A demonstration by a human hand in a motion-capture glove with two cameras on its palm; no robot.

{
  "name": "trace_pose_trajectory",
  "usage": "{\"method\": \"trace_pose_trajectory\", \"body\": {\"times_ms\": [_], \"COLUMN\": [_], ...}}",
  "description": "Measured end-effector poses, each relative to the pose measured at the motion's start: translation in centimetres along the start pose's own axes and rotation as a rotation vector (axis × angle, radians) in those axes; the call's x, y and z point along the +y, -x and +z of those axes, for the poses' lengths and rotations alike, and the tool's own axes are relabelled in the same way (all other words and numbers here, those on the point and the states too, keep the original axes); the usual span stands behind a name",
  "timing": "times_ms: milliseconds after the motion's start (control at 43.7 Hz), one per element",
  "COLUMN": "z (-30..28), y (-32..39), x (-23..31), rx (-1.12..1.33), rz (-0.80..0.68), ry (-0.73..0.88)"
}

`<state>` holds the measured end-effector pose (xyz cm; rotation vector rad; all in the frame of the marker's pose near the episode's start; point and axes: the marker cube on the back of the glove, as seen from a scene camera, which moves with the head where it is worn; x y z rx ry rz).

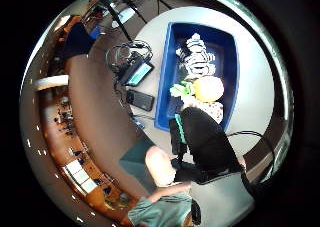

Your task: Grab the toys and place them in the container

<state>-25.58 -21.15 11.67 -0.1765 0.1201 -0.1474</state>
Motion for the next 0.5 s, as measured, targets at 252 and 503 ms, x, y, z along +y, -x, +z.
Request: {"method": "trace_pose_trajectory", "body": {"times_ms": [252, 503], "z": [-4.5, -5.1], "y": [-1.5, -4.5], "x": [6.3, 12.7], "rx": [-0.070, -0.144], "rz": [-0.044, -0.096], "ry": [-0.102, -0.159]}}
